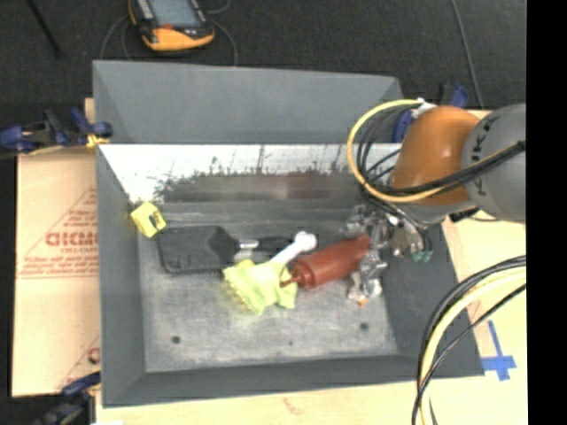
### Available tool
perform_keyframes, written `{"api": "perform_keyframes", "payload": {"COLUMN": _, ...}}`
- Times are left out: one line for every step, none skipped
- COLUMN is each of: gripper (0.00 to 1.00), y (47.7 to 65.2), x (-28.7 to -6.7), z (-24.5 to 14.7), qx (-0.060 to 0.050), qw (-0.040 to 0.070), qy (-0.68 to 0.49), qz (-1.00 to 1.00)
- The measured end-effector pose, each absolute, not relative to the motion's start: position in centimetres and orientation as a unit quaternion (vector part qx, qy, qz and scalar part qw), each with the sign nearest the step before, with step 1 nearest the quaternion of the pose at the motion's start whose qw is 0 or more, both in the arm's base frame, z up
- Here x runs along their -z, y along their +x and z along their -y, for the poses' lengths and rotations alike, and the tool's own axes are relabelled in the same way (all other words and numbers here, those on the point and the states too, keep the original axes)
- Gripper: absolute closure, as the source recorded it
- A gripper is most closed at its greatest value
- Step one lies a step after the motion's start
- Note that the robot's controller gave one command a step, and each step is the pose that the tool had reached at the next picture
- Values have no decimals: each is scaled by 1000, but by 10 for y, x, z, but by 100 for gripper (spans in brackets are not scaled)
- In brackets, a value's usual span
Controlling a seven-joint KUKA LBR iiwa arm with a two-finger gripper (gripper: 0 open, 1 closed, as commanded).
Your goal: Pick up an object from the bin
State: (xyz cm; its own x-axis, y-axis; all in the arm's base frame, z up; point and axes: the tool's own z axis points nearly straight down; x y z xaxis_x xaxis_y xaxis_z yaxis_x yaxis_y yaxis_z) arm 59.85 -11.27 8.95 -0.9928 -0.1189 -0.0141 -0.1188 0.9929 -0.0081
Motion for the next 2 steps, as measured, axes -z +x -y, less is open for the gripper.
{"api": "perform_keyframes", "payload": {"gripper": 100, "y": 599, "x": -89, "z": 113, "qx": 4, "qw": 7, "qy": -60, "qz": -998}}
{"api": "perform_keyframes", "payload": {"gripper": 100, "y": 597, "x": -119, "z": 118, "qx": 1, "qw": 5, "qy": -57, "qz": -998}}
